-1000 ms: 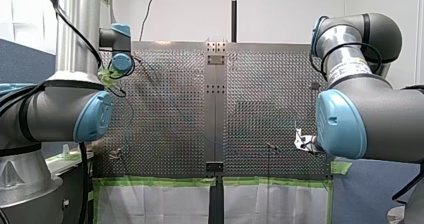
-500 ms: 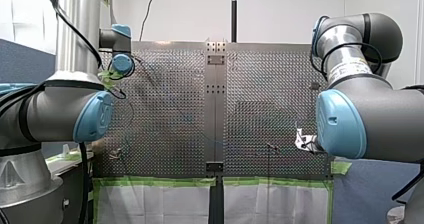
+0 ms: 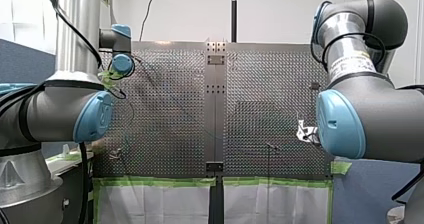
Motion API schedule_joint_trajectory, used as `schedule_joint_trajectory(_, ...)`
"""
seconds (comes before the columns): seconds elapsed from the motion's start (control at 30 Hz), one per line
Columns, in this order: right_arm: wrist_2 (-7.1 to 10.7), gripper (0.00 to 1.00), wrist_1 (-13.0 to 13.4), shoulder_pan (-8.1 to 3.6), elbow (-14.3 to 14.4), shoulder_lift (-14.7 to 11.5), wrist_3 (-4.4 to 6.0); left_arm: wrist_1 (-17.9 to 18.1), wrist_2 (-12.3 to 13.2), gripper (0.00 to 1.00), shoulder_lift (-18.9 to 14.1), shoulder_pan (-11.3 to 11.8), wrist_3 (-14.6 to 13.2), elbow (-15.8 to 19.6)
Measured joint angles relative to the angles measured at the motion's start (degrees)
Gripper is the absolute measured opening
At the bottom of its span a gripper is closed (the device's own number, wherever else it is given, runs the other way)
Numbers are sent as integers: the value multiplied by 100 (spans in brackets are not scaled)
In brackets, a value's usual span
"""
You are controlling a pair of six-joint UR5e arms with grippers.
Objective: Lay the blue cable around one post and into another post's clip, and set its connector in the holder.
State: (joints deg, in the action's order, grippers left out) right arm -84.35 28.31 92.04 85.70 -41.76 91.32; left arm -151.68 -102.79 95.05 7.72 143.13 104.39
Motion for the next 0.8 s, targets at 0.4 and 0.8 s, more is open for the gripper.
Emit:
schedule_joint_trajectory(0.4, 362, 0, 137, 128, 554, -580, 496, -10, -16, 100, -1, -5, -56, 45)
schedule_joint_trajectory(0.8, 709, 0, -416, 147, 449, -1187, 474, 4, -2, 100, -1, -12, -66, 87)
